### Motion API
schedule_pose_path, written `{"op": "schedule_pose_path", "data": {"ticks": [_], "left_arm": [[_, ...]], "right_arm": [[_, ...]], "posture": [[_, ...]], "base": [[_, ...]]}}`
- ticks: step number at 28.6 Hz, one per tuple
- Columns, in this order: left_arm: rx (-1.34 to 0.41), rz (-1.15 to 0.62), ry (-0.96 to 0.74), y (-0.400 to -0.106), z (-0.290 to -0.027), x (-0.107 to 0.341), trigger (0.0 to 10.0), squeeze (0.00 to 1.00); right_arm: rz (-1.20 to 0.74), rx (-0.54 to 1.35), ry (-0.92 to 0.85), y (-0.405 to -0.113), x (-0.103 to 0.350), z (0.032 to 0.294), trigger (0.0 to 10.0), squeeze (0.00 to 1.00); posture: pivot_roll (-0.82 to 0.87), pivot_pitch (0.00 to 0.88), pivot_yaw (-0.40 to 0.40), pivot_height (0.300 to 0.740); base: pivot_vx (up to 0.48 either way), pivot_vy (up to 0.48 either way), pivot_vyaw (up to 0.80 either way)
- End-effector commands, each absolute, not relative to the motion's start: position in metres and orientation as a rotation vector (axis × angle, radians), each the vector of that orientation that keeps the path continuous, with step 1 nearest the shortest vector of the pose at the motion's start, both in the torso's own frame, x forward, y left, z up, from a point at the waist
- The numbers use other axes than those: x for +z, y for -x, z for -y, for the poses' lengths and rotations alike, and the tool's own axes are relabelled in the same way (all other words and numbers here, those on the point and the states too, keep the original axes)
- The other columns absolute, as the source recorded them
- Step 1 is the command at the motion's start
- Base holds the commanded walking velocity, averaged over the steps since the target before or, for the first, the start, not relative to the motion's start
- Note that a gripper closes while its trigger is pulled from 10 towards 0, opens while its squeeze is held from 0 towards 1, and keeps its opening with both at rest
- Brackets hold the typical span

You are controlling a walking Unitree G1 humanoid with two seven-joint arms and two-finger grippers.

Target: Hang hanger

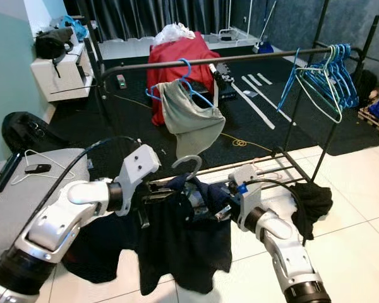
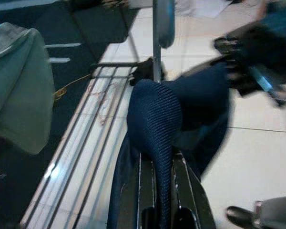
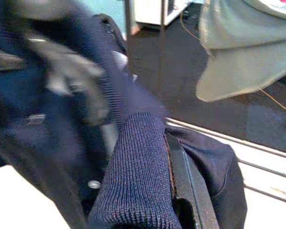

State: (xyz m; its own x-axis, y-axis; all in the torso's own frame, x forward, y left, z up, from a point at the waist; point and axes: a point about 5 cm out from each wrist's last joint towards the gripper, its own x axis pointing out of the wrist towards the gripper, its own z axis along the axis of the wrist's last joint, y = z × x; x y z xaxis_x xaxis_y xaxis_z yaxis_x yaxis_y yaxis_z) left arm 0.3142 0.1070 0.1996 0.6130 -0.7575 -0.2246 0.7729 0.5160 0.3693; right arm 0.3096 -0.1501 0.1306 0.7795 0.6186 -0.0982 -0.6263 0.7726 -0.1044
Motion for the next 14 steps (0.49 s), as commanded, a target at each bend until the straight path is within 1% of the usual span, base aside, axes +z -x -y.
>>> {"op": "schedule_pose_path", "data": {"ticks": [1,4,7,8,9,10,11,14], "left_arm": [[-0.850,-0.016,-0.483,-0.322,-0.108,0.205,0.0,0.00],[-0.816,-0.010,-0.467,-0.325,-0.110,0.206,0.0,0.00],[-0.709,0.001,-0.448,-0.332,-0.112,0.206,0.0,0.00],[-0.709,0.001,-0.448,-0.332,-0.112,0.206,0.0,0.00],[-0.687,-0.006,-0.437,-0.333,-0.112,0.204,0.0,0.00],[-0.687,-0.006,-0.437,-0.333,-0.112,0.204,0.0,0.00],[-0.611,-0.013,-0.387,-0.338,-0.114,0.201,0.0,0.00],[-0.569,-0.012,-0.365,-0.340,-0.116,0.200,0.0,0.00]], "right_arm": [[-0.056,0.713,0.132,-0.305,0.130,0.141,0.0,0.00],[-0.050,0.703,0.126,-0.304,0.131,0.140,0.0,0.00],[0.048,0.673,0.115,-0.308,0.147,0.137,0.0,0.00],[0.048,0.673,0.115,-0.308,0.147,0.137,0.0,0.00],[0.109,0.683,0.111,-0.309,0.157,0.134,0.0,0.00],[0.109,0.683,0.111,-0.309,0.157,0.134,0.0,0.00],[0.217,0.752,0.088,-0.303,0.173,0.122,0.0,0.00],[0.242,0.797,0.081,-0.299,0.176,0.116,0.0,0.00]], "posture": [[-0.10,0.067,0.022,0.740],[-0.10,0.066,0.022,0.740],[-0.10,0.067,0.023,0.740],[-0.10,0.067,0.023,0.740],[-0.10,0.067,0.023,0.740],[-0.10,0.067,0.023,0.740],[-0.10,0.067,0.023,0.740],[-0.10,0.069,0.021,0.740]], "base": [[0.000,0.000,0.00],[0.000,0.000,0.00],[0.000,0.000,0.00],[0.000,0.000,0.00],[0.000,0.000,0.00],[0.000,0.000,0.00],[0.000,0.000,0.00],[0.000,0.000,0.00]]}}
